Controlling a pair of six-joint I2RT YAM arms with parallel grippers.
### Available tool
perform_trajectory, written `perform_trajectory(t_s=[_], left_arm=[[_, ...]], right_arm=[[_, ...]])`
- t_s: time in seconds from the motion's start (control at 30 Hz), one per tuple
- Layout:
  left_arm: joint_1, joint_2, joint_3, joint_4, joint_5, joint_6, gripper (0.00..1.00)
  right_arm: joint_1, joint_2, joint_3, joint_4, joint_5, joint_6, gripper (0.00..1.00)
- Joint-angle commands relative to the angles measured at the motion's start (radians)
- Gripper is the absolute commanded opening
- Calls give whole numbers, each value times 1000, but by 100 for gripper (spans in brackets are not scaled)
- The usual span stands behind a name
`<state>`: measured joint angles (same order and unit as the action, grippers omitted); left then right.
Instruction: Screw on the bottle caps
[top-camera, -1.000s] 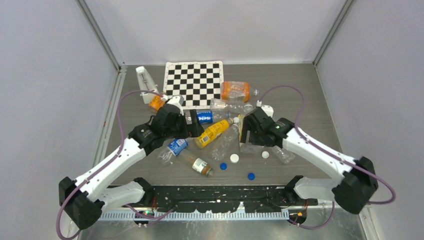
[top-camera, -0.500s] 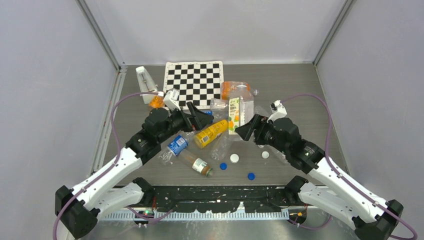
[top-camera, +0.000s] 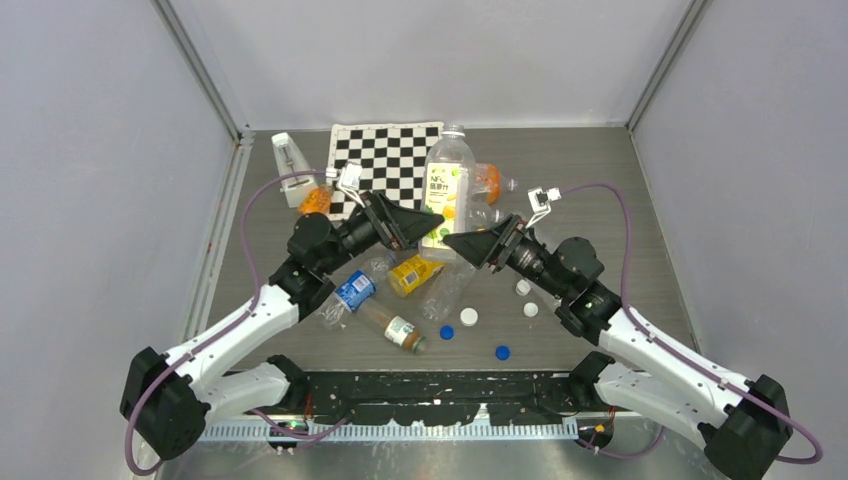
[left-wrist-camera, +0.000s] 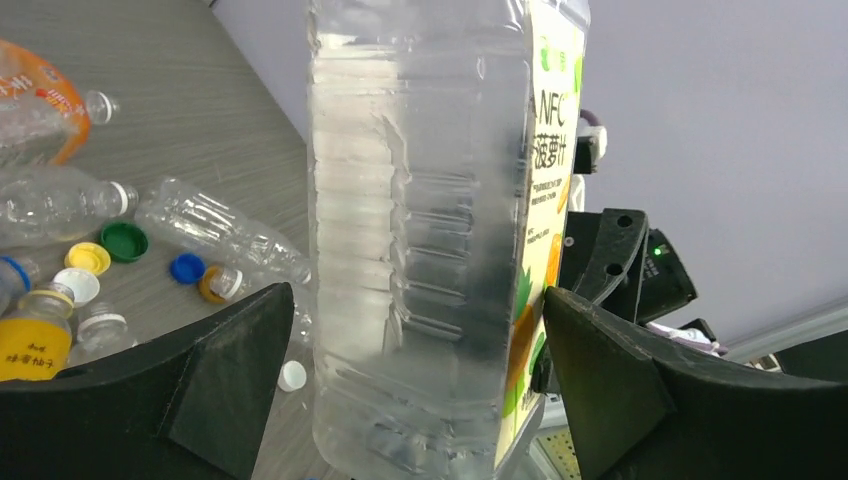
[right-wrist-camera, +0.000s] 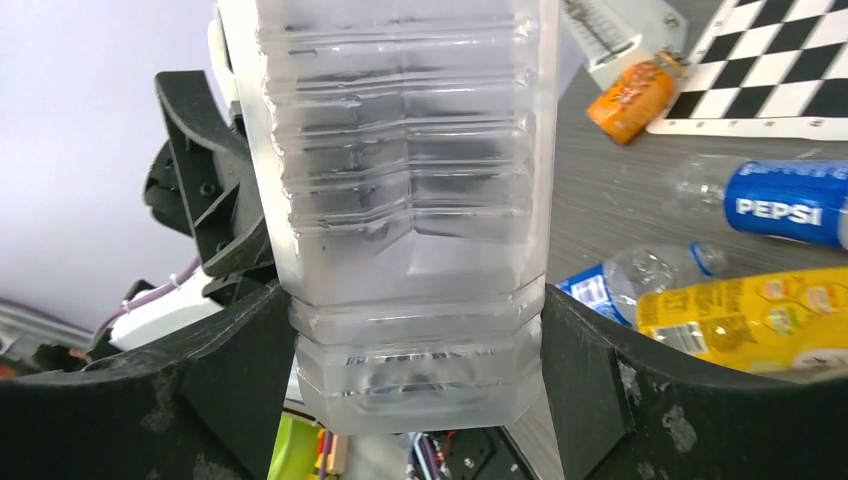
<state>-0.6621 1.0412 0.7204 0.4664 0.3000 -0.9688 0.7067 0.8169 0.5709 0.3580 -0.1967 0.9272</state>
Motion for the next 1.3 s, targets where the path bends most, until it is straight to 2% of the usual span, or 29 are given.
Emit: perform_trajectory(t_s=[0.0, 0.27, 0.4, 0.6, 0.8, 0.9, 0.97, 1.03, 1.07, 1.1, 1.17, 1.27], left_arm=[[58, 0, 31, 129, 84, -44, 98], [142, 82, 80, 289, 306, -230, 98], [165, 121, 80, 374, 349, -319, 98], [183, 140, 97, 394, 379, -342, 99], [183, 155, 122, 347, 433, -308, 77], [185, 154, 118, 338, 456, -290, 55], [190, 149, 117, 323, 467, -271, 41], [210, 136, 118, 286, 486, -238, 32], [224, 125, 120, 258, 497, -213, 28], [239, 113, 120, 210, 505, -182, 24], [270, 75, 124, 106, 513, -76, 15], [293, 14, 145, -122, 504, 154, 2]], right_arm=[[-1, 32, -12, 272, -103, 74, 1], [-1, 90, 2, 342, -194, 99, 1], [-1, 111, 9, 354, -219, 105, 1], [-1, 139, 11, 367, -244, 112, 1], [-1, 157, 13, 368, -252, 113, 1], [-1, 165, 19, 359, -253, 108, 1], [-2, 170, 27, 333, -254, 98, 8], [-1, 168, 39, 276, -255, 81, 41], [-1, 161, 49, 252, -253, 62, 49], [-1, 155, 53, 196, -249, 51, 62], [-1, 133, 71, 83, -229, 5, 75], [-1, 87, 114, -96, -167, -93, 86]])
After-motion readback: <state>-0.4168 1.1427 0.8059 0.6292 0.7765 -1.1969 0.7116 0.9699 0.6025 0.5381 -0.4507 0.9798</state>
